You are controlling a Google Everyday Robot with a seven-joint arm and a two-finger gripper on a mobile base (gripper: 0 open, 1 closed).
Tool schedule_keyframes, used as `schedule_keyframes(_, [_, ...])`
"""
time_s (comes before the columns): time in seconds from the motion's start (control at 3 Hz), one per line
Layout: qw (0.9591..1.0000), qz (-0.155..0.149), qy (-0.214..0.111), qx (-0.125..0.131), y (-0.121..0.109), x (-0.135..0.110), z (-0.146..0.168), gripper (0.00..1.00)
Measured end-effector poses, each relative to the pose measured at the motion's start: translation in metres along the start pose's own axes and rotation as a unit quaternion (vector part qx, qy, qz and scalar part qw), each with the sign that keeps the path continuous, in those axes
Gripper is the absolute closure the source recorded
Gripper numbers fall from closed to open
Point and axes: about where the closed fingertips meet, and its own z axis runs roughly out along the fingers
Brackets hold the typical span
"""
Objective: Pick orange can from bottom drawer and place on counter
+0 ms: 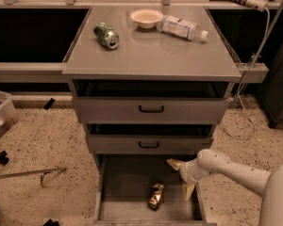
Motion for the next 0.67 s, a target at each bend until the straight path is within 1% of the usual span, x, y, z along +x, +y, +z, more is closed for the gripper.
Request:
schedule_keyframes(0.33, [0.9994, -0.023, -0.008, 0.024, 0.006, 0.008, 0.049, 0.0])
schedule_keyframes(0.67, [0.9976, -0.05, -0.036, 0.031, -0.002, 0.005, 0.082, 0.0])
